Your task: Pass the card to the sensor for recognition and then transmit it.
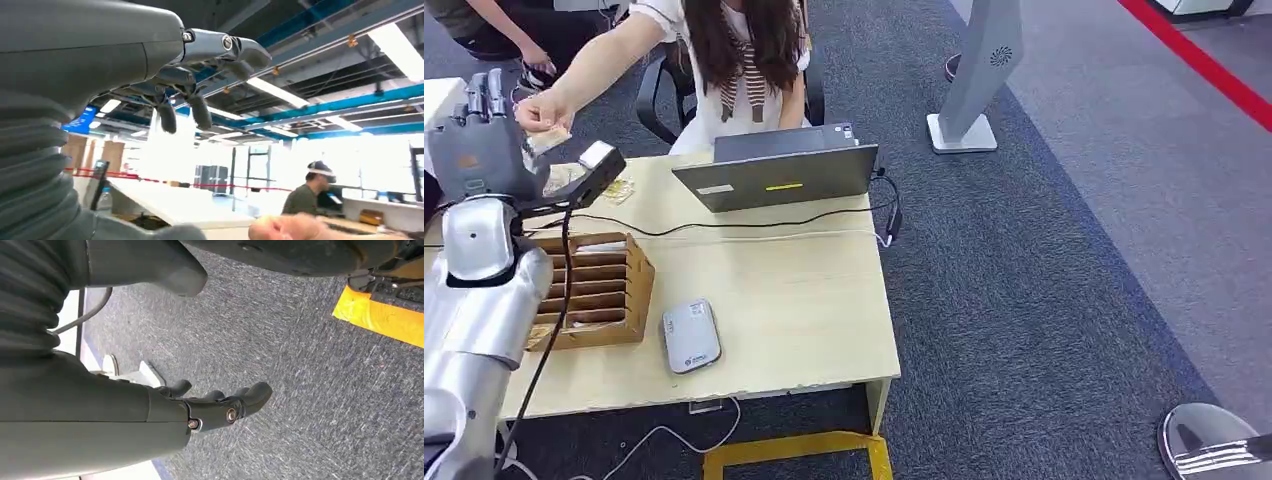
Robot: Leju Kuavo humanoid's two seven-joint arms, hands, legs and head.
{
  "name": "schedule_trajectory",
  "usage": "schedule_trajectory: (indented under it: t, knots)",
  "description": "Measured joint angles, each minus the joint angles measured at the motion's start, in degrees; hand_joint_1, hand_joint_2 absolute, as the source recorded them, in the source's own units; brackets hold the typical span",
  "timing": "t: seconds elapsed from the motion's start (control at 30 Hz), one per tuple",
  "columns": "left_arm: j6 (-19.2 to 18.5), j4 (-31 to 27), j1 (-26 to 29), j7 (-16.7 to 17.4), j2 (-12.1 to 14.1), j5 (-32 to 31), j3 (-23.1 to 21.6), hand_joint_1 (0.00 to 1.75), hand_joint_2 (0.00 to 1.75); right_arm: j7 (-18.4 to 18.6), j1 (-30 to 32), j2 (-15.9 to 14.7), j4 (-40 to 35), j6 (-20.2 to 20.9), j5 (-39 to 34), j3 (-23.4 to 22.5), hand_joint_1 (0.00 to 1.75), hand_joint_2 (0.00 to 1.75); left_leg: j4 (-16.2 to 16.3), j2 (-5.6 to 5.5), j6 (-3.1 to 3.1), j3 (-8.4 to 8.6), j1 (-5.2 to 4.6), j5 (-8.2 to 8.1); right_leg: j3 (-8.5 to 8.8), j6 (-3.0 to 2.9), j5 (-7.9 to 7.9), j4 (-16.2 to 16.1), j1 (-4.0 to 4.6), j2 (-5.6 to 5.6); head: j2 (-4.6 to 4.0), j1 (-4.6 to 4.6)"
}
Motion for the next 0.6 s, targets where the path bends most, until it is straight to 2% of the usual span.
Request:
schedule_trajectory:
  t: [0.07,0.2,0.3,0.43,0.53,0.6]
  knots:
    - [-0.02,-3.73,3.2,-2.13,-0.48,1.12,0.44,0.0,1.75,0.0,0.0,0.0,0.0,0.0,-0.57,0.0,0.0,1.75,0.0,0.01,0.0,0.0,0.0,0.0,0.0,0.0,0.0,0.0,0.0,0.01,0.0,0.0]
    - [-0.26,-11.1,9.21,-3.52,-1.11,2.07,0.48,0.0,1.75,0.0,0.01,-0.02,0.0,0.0,-1.03,0.0,0.0,1.75,0.0,0.01,0.0,-0.02,0.0,-0.01,-0.02,0.0,-0.01,-0.01,0.0,0.01,0.0,0.0]
    - [-0.41,-17.0,13.48,-6.16,-1.35,4.76,0.55,0.0,1.75,0.0,0.03,-0.02,0.0,-0.41,-1.95,0.0,0.0,1.75,-0.01,0.01,0.0,-0.01,0.0,-0.05,-0.01,0.01,-0.02,-0.02,0.0,0.02,0.0,0.0]
    - [-4.28,-29.54,25.08,-9.84,-1.23,9.31,0.53,0.0,1.75,-1.4,0.15,-0.02,0.0,-1.97,-4.24,-0.15,0.0,1.75,-0.04,0.17,0.07,0.02,-0.01,-0.13,-0.01,0.02,-0.04,-0.02,-0.01,0.17,0.0,0.02]
    - [-6.38,-38.27,35.87,-11.5,0.52,10.3,0.4,0.0,1.75,-2.36,0.54,-0.04,0.0,-2.75,-5.7,-0.7,0.0,1.75,-0.04,0.28,0.03,0.02,0.0,-0.2,-0.07,0.02,-0.08,-0.03,-0.01,0.28,0.0,0.0]
    - [-6.51,-41.79,40.85,-12.14,1.93,10.69,0.37,0.0,1.75,-2.54,0.8,-0.07,0.02,-2.84,-6.01,-1.07,0.0,1.75,-0.04,0.25,0.03,0.0,0.02,-0.2,-0.11,0.0,-0.11,-0.04,0.0,0.25,0.0,0.0]
